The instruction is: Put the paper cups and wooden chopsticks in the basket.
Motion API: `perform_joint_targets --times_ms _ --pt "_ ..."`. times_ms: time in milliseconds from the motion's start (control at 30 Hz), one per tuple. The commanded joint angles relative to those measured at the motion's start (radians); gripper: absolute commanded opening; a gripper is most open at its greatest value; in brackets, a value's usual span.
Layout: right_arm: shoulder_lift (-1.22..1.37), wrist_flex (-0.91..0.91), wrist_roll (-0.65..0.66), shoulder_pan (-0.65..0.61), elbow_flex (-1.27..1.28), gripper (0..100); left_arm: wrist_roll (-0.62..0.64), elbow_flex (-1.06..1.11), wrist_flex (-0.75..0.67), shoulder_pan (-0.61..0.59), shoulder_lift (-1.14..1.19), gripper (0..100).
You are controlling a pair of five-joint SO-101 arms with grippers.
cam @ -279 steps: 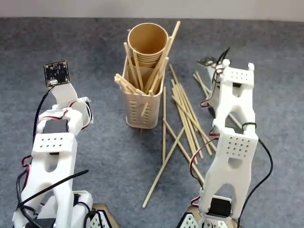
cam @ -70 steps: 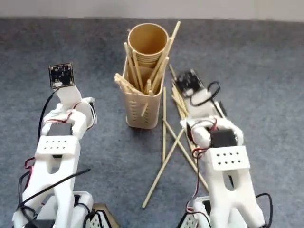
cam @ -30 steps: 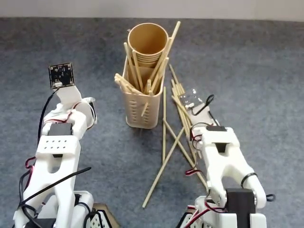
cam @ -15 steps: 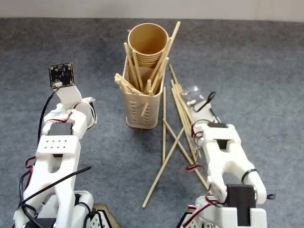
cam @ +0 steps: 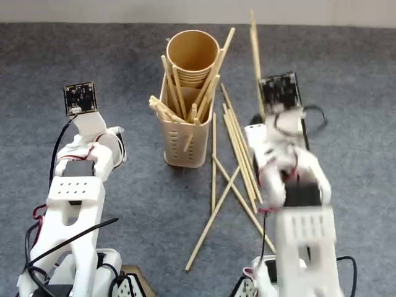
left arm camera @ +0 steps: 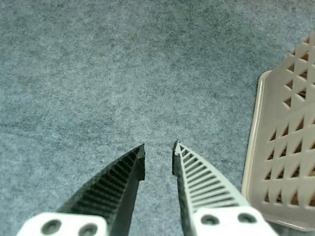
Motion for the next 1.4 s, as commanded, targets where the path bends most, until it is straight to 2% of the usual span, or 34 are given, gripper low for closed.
perform_joint_targets --times_ms 0,233,400,500,700,933,1100,1367 --pt "-0.148 -0.051 -0.052 -0.087 -0.024 0.5 0.0 -0.002 -0.017 0.016 -0.015 11" --pt "-0.151 -0.255 -0.055 -0.143 -0.159 0.5 0.0 -0.002 -0.017 0.016 -0.013 11" --pt "-0.14 -0.447 -0.055 -0.278 -0.116 0.5 -0.002 0.004 -0.017 0.016 -0.013 11" --pt "-0.059 -0.565 -0.063 -0.332 -0.074 0.5 -0.002 0.008 -0.034 0.016 -0.013 11" --pt "0.182 -0.76 -0.193 -0.34 -0.071 0.5 -0.002 0.008 -0.034 0.016 -0.013 11" --pt "0.283 -0.78 -0.201 -0.341 -0.062 0.5 -0.002 0.008 -0.034 0.016 -0.013 11" --pt "0.285 -0.796 -0.195 -0.335 0.053 0.5 -0.002 0.008 -0.034 0.013 -0.013 11" --pt "0.277 -0.929 -0.104 -0.337 0.242 1.1 -0.002 0.008 -0.034 0.013 -0.013 11"
